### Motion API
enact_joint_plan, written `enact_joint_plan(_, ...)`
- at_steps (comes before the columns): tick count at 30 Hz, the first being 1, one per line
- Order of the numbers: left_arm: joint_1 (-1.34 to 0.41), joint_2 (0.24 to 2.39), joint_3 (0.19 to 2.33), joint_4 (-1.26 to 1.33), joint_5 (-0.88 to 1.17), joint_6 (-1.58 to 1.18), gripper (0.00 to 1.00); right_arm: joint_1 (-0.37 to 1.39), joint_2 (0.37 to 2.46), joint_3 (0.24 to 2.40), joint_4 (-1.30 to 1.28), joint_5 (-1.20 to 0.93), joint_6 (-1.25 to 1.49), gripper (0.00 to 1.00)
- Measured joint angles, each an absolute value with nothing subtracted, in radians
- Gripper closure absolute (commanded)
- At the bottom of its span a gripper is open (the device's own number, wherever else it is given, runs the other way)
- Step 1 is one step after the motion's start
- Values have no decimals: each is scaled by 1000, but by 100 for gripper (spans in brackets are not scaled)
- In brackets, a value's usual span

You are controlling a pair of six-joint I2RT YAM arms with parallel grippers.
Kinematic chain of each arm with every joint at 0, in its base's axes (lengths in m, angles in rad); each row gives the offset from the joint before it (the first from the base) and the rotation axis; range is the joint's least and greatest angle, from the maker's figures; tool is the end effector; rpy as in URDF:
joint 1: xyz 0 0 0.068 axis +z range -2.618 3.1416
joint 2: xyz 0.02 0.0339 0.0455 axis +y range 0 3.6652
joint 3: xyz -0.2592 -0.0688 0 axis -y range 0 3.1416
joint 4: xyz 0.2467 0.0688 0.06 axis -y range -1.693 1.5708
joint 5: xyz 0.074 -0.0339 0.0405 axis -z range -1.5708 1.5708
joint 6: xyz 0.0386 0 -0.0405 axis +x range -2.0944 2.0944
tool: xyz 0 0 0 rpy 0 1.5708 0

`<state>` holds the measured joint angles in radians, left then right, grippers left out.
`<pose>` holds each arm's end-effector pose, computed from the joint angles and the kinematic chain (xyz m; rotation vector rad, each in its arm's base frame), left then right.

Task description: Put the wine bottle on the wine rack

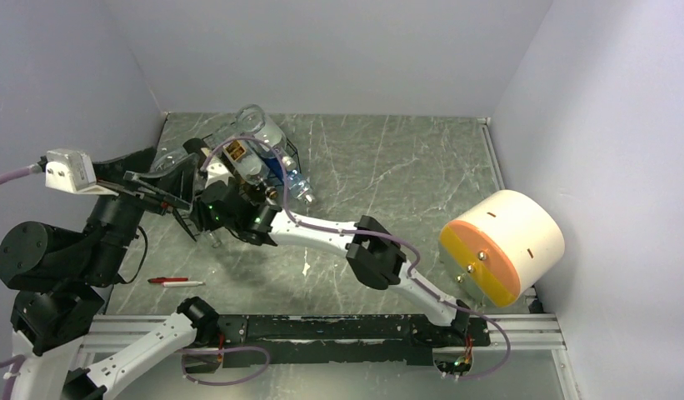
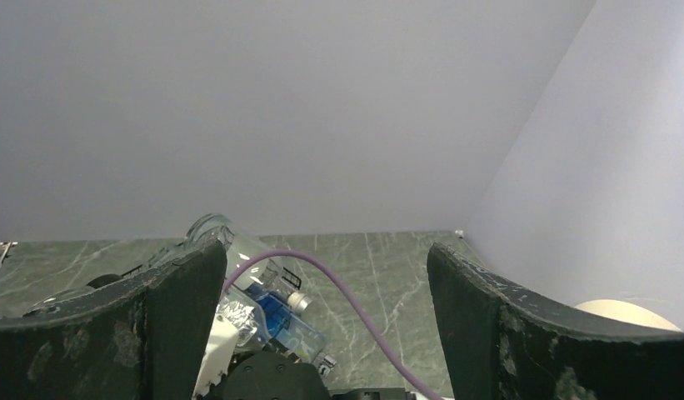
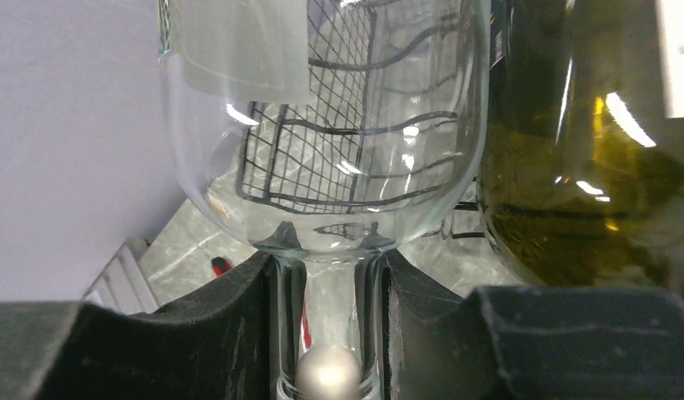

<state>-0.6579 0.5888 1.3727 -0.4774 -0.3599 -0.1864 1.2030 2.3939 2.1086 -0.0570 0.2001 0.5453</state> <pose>0.0414 -0.0148 0.5073 -0.0100 1.3005 -0.4966 0.2118 0.5282 0.2403 -0.5191 1.9659 0.9665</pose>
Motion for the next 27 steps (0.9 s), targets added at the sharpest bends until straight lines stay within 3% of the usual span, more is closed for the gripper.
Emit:
enact_joint_plan(6, -658, 588, 1372, -492, -364, -186, 6, 1212, 2479, 2191, -95, 203, 542, 69)
enact_joint_plan(13, -658, 588, 1371, -491, -363, -186, 6, 1210, 2490, 2224, -107, 225, 516, 47)
enact_joint_plan(18, -658, 588, 1367, -491, -363, -186, 6, 1210, 2486, 2238, -2, 250, 503, 40)
enact_joint_plan(27, -658, 589, 1366, -491, -363, -186, 6, 1200, 2485, 2242, 57, 271, 488, 39)
